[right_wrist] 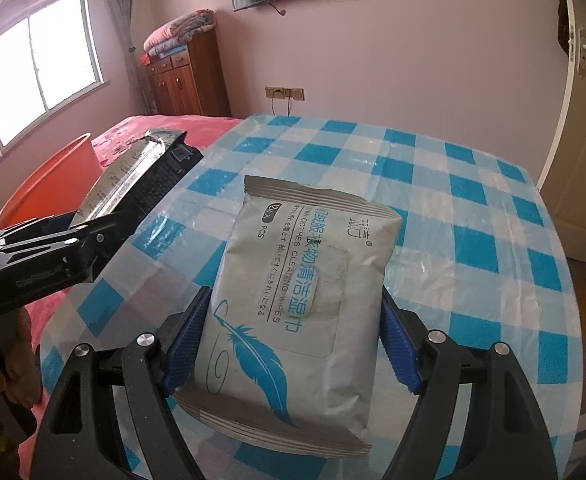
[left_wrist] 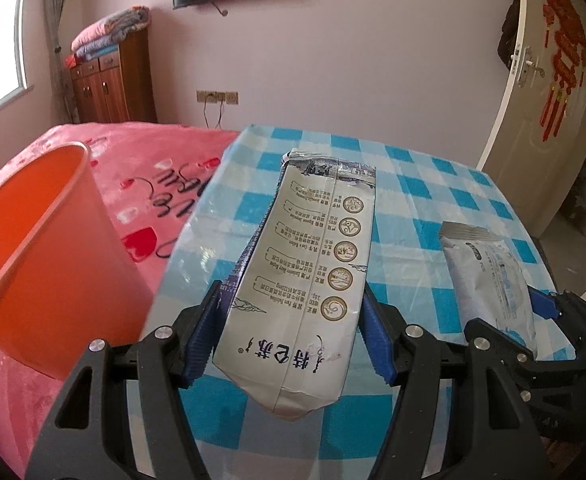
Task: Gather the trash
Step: 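Carry the milk bag and wipes pack over the orange bucket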
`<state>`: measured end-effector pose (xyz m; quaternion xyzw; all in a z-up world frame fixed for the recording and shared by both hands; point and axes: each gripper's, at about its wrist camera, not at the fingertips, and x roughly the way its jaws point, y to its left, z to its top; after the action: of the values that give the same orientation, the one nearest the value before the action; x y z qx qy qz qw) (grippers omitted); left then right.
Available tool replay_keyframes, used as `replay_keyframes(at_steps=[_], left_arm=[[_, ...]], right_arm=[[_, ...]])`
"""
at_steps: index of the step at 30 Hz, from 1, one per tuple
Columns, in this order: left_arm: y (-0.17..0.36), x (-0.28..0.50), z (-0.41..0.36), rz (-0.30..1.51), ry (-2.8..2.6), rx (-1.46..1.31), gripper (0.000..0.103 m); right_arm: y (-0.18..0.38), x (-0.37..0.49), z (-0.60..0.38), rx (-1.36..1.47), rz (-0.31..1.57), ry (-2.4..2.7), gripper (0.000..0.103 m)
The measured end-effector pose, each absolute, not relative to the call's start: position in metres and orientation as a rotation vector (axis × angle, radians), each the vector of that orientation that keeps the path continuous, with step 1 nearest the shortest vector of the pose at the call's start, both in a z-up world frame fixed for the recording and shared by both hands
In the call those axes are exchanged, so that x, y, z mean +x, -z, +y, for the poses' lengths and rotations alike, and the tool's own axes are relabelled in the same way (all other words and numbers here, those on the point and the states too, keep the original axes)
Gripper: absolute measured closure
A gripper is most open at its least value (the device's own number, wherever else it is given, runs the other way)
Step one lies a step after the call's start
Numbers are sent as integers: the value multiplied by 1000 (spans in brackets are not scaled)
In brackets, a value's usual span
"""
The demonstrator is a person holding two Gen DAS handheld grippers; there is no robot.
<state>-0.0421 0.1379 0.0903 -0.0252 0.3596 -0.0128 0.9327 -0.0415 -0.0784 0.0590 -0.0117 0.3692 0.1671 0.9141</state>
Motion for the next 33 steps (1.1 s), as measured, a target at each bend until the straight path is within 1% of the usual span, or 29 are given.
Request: replay_keyframes(at_steps=[15, 33], left_arm=[[-124, -70, 162, 640, -12, -58, 38], [-166, -101, 234, 520, -153, -94, 38]], right_arm=[[-97, -55, -65, -12, 700, -387, 25], [-135, -57, -11, -41, 652, -507, 25]])
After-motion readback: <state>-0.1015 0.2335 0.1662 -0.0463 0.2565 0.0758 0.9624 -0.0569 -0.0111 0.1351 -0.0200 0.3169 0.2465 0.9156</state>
